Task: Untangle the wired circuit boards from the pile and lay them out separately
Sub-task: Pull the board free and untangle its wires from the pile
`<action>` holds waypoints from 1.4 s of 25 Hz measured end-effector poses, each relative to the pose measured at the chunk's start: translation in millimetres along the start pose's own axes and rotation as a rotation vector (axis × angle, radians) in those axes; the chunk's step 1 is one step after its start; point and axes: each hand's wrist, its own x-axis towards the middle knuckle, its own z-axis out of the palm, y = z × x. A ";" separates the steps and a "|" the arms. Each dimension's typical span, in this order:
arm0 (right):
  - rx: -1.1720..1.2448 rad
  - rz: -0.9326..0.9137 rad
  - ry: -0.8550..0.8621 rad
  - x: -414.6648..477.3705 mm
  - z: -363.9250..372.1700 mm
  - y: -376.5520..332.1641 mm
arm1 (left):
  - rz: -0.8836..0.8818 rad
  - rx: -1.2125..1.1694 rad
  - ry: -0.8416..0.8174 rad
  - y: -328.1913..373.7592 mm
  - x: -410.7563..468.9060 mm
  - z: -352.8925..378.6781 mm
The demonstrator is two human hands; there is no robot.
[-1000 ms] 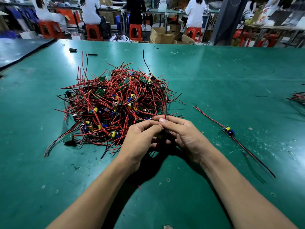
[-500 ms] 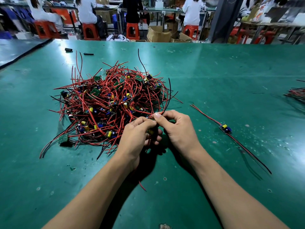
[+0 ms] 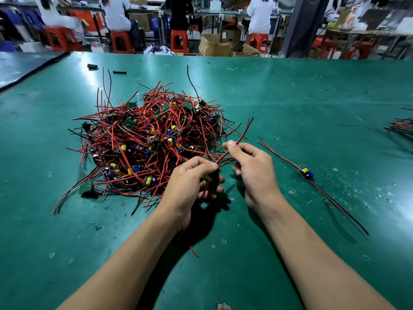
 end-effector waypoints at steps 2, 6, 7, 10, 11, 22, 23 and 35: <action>0.164 0.087 -0.002 3.4 -5.0 -8.3 | -0.005 -0.005 -0.006 0.2 -0.9 -1.6; 0.341 0.261 -0.055 5.1 -15.8 -18.9 | 0.004 -0.003 -0.013 -0.4 -1.3 -3.0; 0.398 0.308 -0.088 4.8 -17.6 -20.5 | 0.005 -0.007 -0.012 -0.6 -1.1 -3.1; 0.579 0.428 -0.187 3.8 -21.6 -26.3 | 0.006 -0.022 -0.005 -0.5 -1.0 -5.3; 0.629 0.455 -0.214 3.7 -22.7 -28.1 | 0.006 -0.030 -0.006 -0.5 -0.8 -5.8; 0.642 0.416 -0.188 5.5 -24.5 -24.5 | 0.001 -0.074 -0.004 -1.9 1.6 -9.4; 0.637 0.412 -0.178 5.8 -24.1 -24.1 | 0.000 -0.082 0.000 -2.1 1.8 -9.9; 0.671 0.342 -0.151 9.2 -23.3 -19.6 | 0.043 -0.050 0.017 -0.9 -0.5 -4.8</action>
